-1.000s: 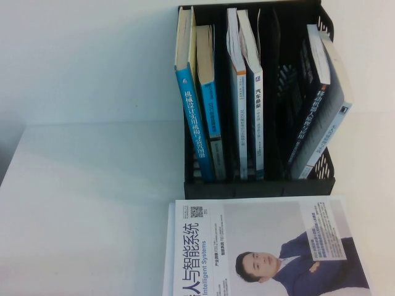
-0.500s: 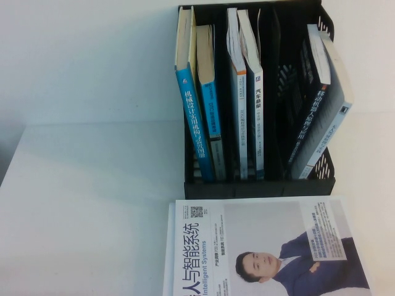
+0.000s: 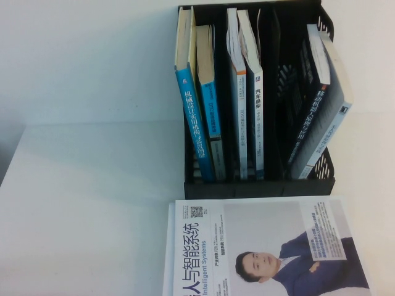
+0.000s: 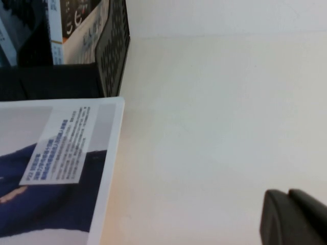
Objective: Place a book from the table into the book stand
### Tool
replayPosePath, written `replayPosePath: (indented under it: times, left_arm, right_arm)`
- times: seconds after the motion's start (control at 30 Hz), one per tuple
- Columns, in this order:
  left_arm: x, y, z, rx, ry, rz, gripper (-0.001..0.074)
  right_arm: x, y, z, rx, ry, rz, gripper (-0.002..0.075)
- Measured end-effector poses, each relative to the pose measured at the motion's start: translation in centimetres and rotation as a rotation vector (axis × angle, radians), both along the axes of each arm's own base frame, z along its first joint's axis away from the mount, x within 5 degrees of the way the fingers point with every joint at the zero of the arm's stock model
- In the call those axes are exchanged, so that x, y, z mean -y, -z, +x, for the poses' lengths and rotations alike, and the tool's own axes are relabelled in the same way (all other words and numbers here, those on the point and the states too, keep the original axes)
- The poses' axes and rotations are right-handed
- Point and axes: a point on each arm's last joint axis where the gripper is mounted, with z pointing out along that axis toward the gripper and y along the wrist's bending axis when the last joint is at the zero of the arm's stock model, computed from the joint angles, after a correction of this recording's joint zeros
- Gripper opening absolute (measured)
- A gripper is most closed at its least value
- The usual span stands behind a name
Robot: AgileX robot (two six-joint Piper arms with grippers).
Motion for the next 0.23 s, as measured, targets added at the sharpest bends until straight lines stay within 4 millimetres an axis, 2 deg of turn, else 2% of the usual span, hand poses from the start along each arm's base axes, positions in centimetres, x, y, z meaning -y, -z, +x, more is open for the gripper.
replayPosePath:
  times: [0.23]
  left_arm:
    - [0.00,-0.01,-0.01,0.002,0.000,0.000,-0.0002]
  right_arm:
    - [-0.01,0.00,0.00,0.000,-0.002,-0.003,-0.0003]
